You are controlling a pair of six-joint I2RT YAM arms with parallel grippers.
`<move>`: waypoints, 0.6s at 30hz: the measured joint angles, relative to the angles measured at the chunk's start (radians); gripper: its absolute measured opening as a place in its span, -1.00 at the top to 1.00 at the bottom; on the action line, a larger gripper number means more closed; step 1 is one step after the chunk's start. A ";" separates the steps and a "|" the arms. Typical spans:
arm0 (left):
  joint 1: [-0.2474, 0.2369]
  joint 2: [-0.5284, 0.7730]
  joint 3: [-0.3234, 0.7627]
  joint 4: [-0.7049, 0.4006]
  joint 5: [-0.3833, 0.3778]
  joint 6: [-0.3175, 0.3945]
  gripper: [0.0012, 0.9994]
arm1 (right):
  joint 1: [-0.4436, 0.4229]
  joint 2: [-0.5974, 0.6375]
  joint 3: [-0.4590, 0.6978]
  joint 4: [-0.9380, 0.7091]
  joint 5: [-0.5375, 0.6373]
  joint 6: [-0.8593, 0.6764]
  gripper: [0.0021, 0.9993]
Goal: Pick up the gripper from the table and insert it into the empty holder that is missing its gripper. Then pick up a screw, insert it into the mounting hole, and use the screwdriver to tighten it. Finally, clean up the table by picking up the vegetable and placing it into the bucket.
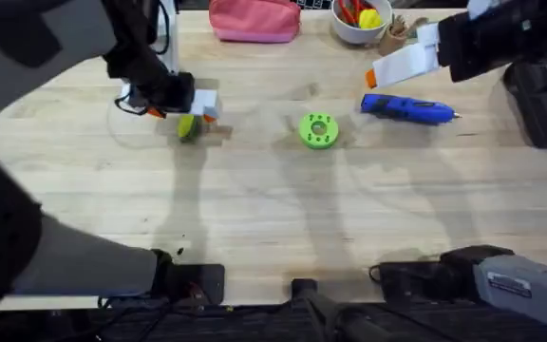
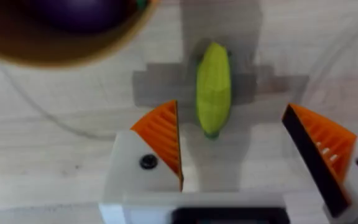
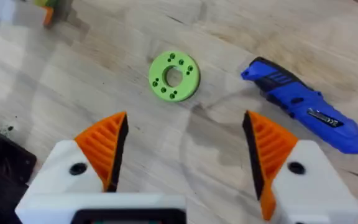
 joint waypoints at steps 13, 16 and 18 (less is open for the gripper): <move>0.000 0.127 0.003 0.055 -0.018 0.000 -0.93 | 0.000 0.000 0.000 0.000 0.000 -0.004 -0.99; 0.000 0.137 0.003 0.051 -0.018 -0.001 -0.80 | 0.000 0.000 0.000 0.000 0.000 -0.004 -0.99; 0.000 0.137 0.003 0.052 -0.018 -0.004 -0.55 | 0.000 0.000 0.000 0.000 0.000 -0.004 -0.99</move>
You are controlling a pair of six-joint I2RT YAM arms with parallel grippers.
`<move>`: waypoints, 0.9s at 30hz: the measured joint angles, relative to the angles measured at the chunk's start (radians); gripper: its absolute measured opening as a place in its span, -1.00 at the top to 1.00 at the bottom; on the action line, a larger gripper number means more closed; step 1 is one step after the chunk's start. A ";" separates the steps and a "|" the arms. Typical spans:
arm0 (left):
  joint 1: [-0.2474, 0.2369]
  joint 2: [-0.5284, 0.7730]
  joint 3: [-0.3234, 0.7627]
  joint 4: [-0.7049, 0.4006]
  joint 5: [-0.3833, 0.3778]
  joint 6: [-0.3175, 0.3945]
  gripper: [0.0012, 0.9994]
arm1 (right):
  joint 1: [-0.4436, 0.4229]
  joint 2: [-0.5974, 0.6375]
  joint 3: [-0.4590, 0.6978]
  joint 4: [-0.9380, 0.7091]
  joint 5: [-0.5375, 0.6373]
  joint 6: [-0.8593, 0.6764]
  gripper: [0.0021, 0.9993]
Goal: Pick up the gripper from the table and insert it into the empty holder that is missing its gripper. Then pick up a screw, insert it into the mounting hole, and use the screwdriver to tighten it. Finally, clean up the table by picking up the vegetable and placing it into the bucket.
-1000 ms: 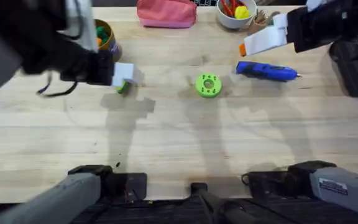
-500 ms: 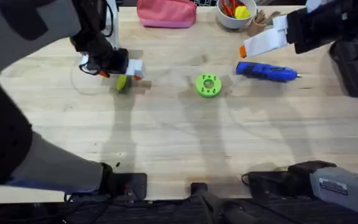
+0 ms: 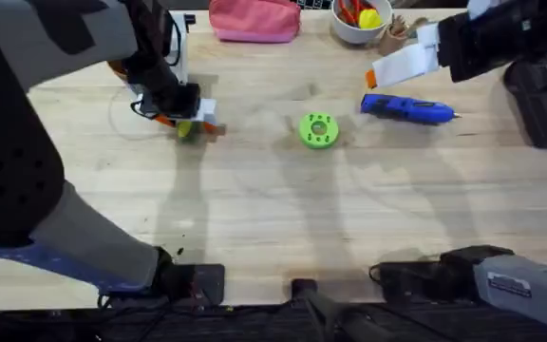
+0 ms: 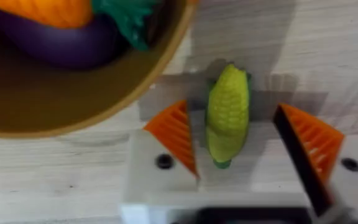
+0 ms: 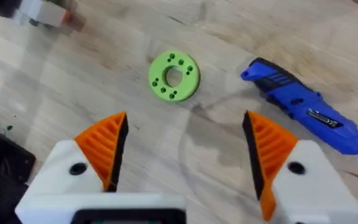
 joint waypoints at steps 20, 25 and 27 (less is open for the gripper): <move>0.000 -0.003 0.080 -0.053 0.000 -0.077 0.93 | 0.000 0.000 0.000 0.000 0.000 0.000 -0.99; 0.002 -0.061 0.286 -0.139 -0.008 -0.090 0.93 | 0.000 0.000 0.000 0.000 0.000 0.000 -0.99; 0.006 -0.089 0.386 -0.180 -0.020 -0.090 0.93 | 0.000 0.000 0.000 0.000 0.000 0.000 -0.99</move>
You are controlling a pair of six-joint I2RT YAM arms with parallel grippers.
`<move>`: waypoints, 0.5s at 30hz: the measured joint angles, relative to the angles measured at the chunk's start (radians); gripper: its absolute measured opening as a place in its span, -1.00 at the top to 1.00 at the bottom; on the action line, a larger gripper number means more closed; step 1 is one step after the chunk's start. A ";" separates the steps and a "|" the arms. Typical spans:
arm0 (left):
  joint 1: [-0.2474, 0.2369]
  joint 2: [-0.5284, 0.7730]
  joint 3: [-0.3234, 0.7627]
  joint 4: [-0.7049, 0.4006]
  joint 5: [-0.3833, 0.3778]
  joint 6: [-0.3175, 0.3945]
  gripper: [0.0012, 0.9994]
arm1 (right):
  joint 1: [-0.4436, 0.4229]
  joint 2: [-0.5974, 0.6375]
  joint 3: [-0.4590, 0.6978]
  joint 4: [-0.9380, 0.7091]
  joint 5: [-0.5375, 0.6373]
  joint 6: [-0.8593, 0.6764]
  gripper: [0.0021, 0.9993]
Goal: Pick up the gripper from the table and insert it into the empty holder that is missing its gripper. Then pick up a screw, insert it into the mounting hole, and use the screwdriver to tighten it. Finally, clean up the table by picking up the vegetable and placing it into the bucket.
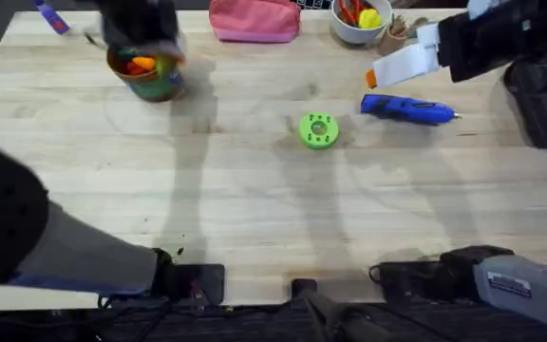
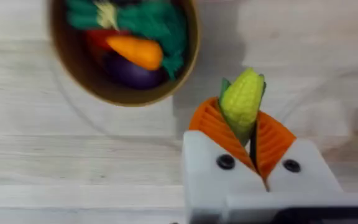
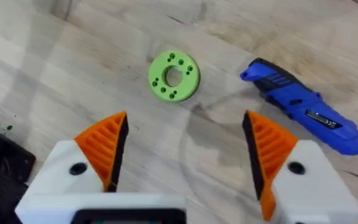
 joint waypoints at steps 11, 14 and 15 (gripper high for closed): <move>0.106 -0.031 0.188 -0.018 -0.030 0.049 0.93 | 0.000 0.000 0.000 0.000 0.000 0.000 -0.99; 0.141 0.004 0.188 -0.001 -0.032 0.058 0.93 | 0.000 0.000 0.000 0.000 0.000 0.000 -0.99; 0.152 0.019 0.188 0.003 -0.032 0.060 0.93 | 0.000 0.000 0.000 0.000 0.000 0.000 -0.99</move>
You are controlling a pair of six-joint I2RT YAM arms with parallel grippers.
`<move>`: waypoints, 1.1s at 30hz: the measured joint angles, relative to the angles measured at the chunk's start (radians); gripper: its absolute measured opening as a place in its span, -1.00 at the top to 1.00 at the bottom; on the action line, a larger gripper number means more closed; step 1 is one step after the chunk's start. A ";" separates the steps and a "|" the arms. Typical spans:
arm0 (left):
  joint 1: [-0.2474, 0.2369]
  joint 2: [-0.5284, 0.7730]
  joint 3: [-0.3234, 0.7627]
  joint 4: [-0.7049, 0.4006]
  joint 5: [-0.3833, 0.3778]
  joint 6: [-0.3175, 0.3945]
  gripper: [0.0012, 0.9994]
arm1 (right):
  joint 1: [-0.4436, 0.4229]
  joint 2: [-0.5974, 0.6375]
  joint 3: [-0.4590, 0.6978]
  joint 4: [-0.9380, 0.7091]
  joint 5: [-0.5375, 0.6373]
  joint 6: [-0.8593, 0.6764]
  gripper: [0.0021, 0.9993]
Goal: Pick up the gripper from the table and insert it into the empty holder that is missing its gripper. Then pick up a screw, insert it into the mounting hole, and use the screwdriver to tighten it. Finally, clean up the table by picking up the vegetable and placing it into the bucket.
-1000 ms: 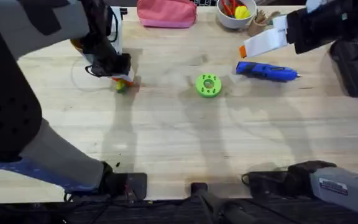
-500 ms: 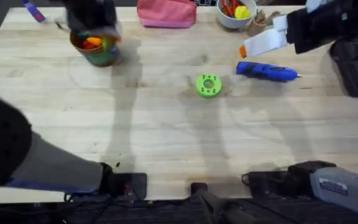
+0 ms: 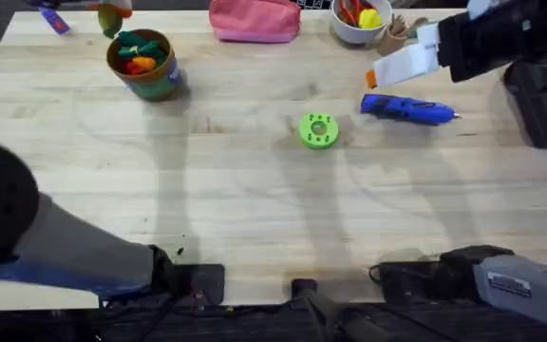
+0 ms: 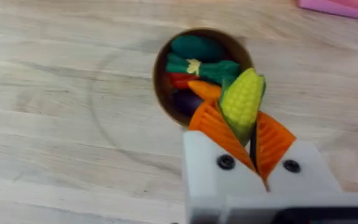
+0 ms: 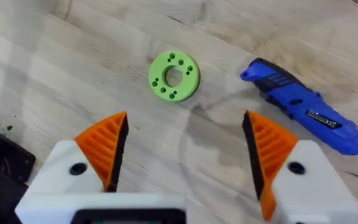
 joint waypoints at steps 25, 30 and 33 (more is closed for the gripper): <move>0.053 0.159 -0.003 0.056 -0.003 0.008 -0.97 | 0.000 0.000 0.000 0.000 0.000 0.000 -0.99; 0.053 0.159 -0.003 0.043 -0.003 0.007 -0.97 | 0.000 0.000 0.000 0.000 0.000 0.000 -0.99; 0.053 0.158 -0.003 0.028 -0.003 0.002 -0.97 | 0.000 0.000 0.000 0.000 0.000 0.000 -0.99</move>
